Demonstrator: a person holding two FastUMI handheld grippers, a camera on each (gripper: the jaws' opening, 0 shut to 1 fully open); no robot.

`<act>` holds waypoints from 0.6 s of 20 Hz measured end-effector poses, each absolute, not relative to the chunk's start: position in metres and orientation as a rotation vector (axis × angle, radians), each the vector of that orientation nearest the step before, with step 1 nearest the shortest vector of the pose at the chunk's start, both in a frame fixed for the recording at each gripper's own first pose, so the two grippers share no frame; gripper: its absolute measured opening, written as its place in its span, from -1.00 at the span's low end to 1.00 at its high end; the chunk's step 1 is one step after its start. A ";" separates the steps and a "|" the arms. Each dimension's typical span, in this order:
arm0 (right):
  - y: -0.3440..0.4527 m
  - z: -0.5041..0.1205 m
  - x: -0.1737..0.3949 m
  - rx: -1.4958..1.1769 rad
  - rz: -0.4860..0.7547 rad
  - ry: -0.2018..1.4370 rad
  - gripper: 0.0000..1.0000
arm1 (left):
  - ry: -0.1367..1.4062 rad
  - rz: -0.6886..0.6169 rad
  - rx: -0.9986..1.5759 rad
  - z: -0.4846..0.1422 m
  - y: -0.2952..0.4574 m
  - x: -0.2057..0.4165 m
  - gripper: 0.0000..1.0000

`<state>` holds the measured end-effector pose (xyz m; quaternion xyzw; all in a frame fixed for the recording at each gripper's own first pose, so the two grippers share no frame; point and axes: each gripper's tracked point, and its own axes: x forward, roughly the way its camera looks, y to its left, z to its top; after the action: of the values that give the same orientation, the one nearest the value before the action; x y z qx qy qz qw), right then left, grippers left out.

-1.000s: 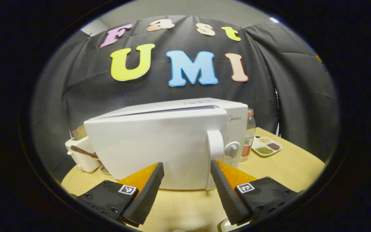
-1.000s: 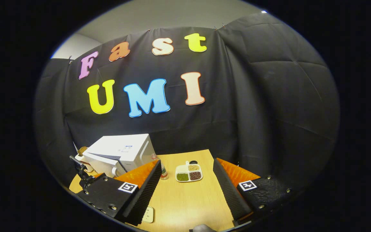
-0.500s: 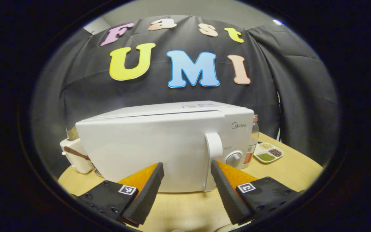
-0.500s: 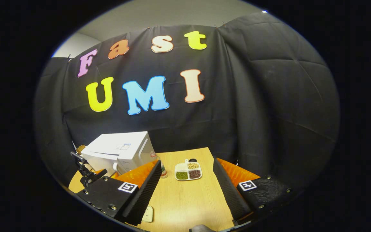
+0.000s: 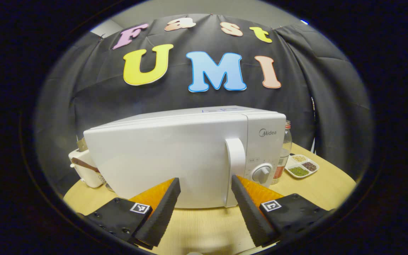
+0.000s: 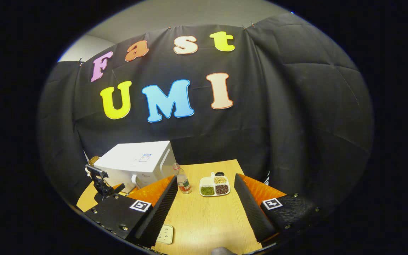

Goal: Open the microwave oven with the left hand, put the food in, and close the microwave oven.

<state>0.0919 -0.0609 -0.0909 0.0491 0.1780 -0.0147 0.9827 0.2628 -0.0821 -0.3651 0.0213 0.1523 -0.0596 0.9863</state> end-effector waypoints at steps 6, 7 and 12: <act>-0.041 -0.068 0.088 0.124 0.016 0.312 0.97 | 0.287 -0.122 0.062 -0.318 -0.071 0.225 0.90; -0.036 -0.065 0.090 0.124 0.025 0.301 0.97 | 0.271 -0.145 0.063 -0.301 -0.071 0.218 0.95; 0.000 -0.036 0.089 0.100 0.084 0.228 0.96 | 0.197 -0.158 0.024 -0.204 -0.046 0.168 0.93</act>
<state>0.0888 -0.0001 -0.0365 0.0497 0.1137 0.0421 0.9914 0.1675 -0.0457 -0.2044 0.0119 0.0984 -0.0789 0.9919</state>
